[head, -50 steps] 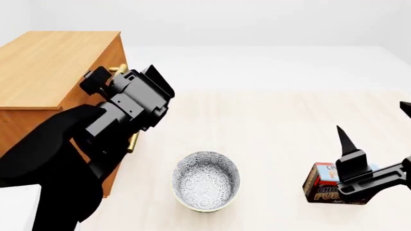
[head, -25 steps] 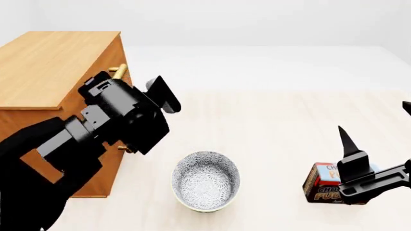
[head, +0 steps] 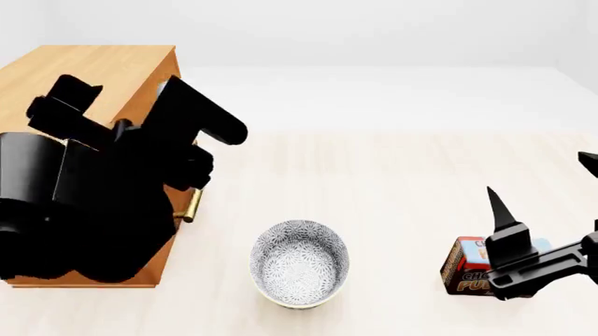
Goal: Put the butter at the back in the top drawer of the cabinet and close it.
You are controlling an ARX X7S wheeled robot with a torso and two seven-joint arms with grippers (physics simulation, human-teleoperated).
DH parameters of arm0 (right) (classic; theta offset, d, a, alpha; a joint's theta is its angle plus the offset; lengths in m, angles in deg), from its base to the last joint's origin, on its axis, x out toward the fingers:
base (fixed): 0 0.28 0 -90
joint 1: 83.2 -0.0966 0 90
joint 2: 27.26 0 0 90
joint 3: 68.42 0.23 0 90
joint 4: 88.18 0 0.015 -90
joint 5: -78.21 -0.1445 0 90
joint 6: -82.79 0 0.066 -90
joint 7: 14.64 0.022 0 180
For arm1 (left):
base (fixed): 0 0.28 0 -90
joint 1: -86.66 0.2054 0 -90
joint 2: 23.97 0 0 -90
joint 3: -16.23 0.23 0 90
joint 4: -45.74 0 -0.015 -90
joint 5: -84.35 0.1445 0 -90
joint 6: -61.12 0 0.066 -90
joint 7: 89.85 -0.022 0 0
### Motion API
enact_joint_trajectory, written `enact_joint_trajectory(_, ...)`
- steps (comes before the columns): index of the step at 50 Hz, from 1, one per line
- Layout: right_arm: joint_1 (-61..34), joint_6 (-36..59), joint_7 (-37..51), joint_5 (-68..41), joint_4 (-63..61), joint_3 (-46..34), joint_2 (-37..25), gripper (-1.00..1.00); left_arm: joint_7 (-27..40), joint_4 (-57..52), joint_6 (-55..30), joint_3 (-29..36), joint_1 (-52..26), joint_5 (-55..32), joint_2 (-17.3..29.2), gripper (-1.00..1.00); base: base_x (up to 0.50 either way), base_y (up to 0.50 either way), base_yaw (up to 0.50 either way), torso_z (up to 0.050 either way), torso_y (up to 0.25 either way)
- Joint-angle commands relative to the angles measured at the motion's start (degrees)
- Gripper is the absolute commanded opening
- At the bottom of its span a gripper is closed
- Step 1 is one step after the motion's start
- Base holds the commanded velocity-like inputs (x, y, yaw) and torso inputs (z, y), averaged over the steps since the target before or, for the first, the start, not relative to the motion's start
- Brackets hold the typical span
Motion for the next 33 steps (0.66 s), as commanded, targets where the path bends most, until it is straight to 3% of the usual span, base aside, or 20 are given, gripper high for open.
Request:
enact_joint_trajectory(1,1.48,-1.49,-0.10,1.35,-0.95,-0.76,-0.31,1.00,-2.13,-19.30,17.23,3.25,-3.90,-3.00,15.17,1.00,0.00,0.00,0.00,0.000,0.000)
enact_joint_trajectory(9,4.22,-5.55,-1.88,4.88,-2.26,-2.96,-1.80,1.00,-5.43,-31.41,24.55,-1.05,-1.91,0.39,26.20,1.00,0.00,0.00,0.00,0.000,0.000)
enact_joint_trajectory(18,6.99,-13.21,-4.05,8.97,-2.95,-5.35,-1.89,1.00,-16.50,-37.33,39.22,-4.11,3.53,9.94,38.82,1.00,0.00,0.00,0.00,0.000,0.000)
enact_joint_trajectory(28,10.39,-24.42,-5.47,16.01,-4.44,-8.40,-1.89,1.00,-24.66,-37.49,56.62,-0.54,11.01,19.84,49.45,1.00,0.00,0.00,0.00,0.000,0.000)
enact_joint_trajectory(33,12.21,-27.95,-6.59,19.31,-4.32,-10.06,-1.89,1.00,-24.59,-37.67,61.89,1.13,12.86,22.01,50.03,1.00,0.00,0.00,0.00,0.000,0.000)
